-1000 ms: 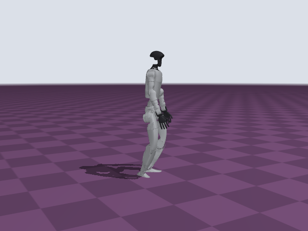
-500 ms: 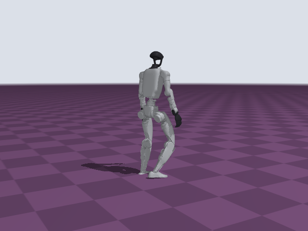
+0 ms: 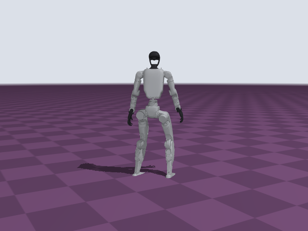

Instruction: Walk

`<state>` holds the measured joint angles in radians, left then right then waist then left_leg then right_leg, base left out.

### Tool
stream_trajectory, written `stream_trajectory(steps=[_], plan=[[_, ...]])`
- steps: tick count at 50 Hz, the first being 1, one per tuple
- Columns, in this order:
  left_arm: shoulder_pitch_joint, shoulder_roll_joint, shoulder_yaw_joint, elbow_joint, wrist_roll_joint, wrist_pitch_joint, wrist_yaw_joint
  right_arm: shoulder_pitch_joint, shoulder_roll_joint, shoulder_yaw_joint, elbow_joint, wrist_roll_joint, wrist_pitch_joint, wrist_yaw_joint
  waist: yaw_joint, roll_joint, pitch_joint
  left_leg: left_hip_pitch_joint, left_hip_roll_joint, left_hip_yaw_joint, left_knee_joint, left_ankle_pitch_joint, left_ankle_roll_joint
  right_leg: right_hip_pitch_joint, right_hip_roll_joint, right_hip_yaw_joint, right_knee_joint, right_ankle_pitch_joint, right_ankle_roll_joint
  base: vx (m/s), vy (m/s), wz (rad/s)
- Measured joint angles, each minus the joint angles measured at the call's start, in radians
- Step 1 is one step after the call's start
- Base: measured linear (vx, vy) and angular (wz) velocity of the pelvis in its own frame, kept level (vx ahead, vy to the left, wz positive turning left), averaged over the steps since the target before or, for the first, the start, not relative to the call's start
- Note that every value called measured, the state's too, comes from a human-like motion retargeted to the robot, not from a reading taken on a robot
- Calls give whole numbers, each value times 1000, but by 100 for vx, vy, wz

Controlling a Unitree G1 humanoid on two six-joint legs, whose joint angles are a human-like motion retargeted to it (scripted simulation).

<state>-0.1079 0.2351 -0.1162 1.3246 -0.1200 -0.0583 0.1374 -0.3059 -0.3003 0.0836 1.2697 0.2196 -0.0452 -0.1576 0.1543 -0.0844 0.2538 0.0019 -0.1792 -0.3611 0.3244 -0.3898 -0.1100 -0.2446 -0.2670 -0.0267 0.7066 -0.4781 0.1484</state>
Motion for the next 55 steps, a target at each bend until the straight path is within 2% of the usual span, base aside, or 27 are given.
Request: stream_trajectory(steps=[7,10,17,23,33,42,45,55], plan=[[20,-44,-12,-6,30,15,-19,-23,-41,4,-3,-1,2,1,7,24,24,-57,47,38,108,17,-80,15,24,-60,5,-11,-20,-3,-15,16],[15,-56,-25,-18,35,21,-29,-20,-47,10,10,2,8,14,1,32,32,-99,83,105,167,34,-88,8,28,-76,11,-9,-26,-6,-9,14],[-22,-57,-51,-55,22,33,-39,2,-39,24,53,14,30,61,-42,27,23,-204,196,321,256,54,-25,-54,28,-89,21,4,-24,-6,-4,8],[-54,-46,-69,-83,5,33,-33,33,-21,41,78,13,47,101,-96,12,25,-242,231,410,276,15,12,-116,32,-66,57,0,-20,-2,0,-2],[-82,-29,-73,-105,-13,24,-46,57,3,54,81,-7,58,157,-187,-6,13,-254,257,482,210,11,24,-185,53,-40,52,28,-13,0,0,0],[-74,-28,-53,-115,-42,11,-52,46,-4,65,87,-29,57,163,-193,7,0,-282,275,506,221,33,9,-209,71,-32,18,64,-6,-1,0,-6],[-82,-27,-50,-114,-46,11,-52,32,-24,69,98,-37,57,164,-186,18,-7,-286,284,533,192,43,21,-214,74,-34,-22,91,1,-1,4,-5],[-59,-18,-60,-100,-52,3,-65,24,-28,93,90,-50,58,182,-174,14,-21,-329,272,581,210,-17,78,-244,50,-6,-50,124,41,0,14,-6]])
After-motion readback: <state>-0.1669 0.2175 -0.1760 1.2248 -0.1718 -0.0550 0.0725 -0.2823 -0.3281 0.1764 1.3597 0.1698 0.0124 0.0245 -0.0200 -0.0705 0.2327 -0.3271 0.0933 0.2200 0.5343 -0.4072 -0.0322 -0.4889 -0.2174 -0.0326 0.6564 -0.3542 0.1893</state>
